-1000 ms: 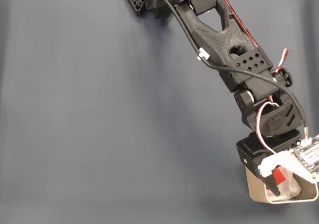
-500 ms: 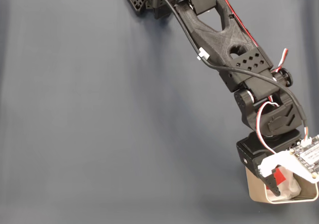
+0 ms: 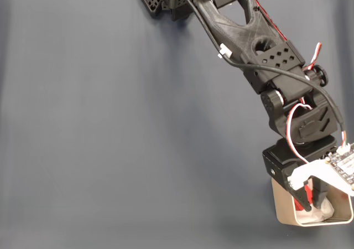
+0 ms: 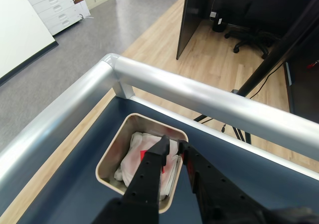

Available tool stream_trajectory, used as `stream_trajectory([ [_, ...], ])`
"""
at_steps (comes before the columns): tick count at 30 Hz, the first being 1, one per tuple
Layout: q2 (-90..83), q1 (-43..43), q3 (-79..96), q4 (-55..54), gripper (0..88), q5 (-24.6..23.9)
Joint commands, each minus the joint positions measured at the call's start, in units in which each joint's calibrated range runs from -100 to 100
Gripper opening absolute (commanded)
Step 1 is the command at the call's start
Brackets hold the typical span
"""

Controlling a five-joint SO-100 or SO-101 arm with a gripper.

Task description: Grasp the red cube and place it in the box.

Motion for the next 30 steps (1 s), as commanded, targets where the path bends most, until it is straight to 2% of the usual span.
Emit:
stream_trajectory([
  [1,-7.0,-0.1,0.7,0.2,0.0,0.4],
  [14,-19.5,3.4,11.8,-0.1,0.0,-0.1],
  [30,-44.6,15.9,43.3,-2.6,0.0,0.4],
])
